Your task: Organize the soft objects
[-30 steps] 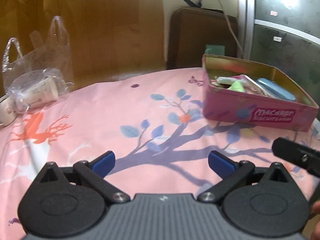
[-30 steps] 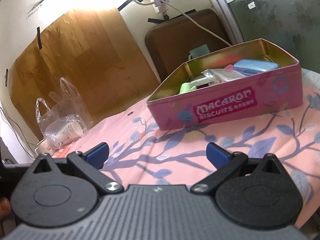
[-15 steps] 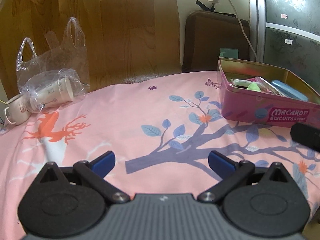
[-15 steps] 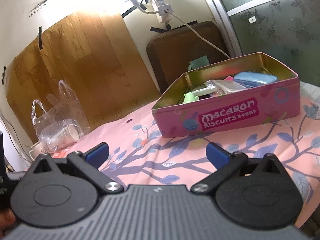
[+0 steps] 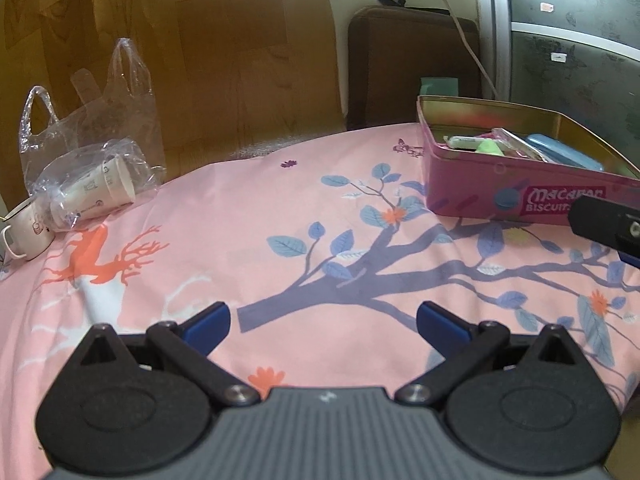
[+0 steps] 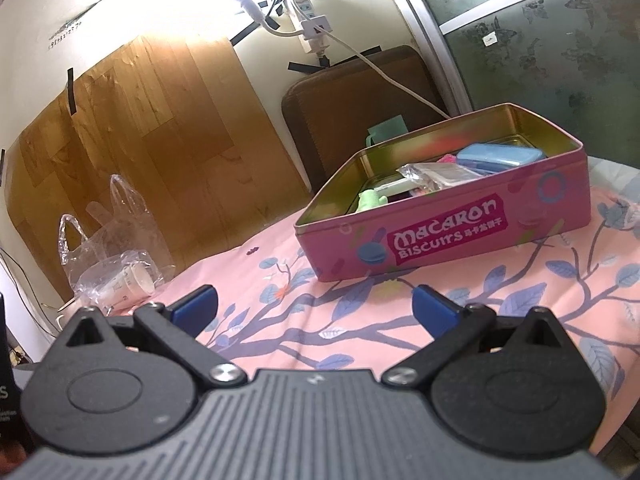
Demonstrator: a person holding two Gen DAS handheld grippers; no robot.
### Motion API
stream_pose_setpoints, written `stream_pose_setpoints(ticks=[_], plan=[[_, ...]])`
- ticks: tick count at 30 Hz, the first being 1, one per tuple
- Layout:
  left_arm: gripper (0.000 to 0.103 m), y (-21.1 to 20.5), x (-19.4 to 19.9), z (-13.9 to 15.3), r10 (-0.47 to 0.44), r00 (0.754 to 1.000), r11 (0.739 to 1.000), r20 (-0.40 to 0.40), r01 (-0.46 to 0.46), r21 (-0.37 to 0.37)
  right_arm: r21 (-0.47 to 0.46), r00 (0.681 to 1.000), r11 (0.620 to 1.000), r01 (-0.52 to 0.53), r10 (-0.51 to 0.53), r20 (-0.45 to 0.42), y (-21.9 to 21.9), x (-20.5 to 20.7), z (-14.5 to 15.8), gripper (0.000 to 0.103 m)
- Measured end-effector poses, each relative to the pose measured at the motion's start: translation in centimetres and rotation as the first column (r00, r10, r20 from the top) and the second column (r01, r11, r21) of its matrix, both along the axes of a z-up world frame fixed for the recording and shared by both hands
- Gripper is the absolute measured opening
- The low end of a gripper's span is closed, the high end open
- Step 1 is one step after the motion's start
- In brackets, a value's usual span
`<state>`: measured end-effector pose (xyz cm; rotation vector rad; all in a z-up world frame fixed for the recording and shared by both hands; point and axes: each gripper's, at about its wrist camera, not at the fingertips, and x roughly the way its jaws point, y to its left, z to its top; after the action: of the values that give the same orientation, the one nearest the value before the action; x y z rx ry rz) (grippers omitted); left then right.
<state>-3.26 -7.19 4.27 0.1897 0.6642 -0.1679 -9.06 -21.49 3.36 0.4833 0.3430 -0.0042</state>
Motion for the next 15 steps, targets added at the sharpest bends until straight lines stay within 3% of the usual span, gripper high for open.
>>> stream_pose_setpoints(ticks=[15], plan=[[0.103,-1.1,-1.9,1.7,0.007,0.997,0.998,0.083,-0.013,0.061,0.017,0.999,0.999,0.032,-0.033,0.041,-0.2,-1.0,0.8,0.103]])
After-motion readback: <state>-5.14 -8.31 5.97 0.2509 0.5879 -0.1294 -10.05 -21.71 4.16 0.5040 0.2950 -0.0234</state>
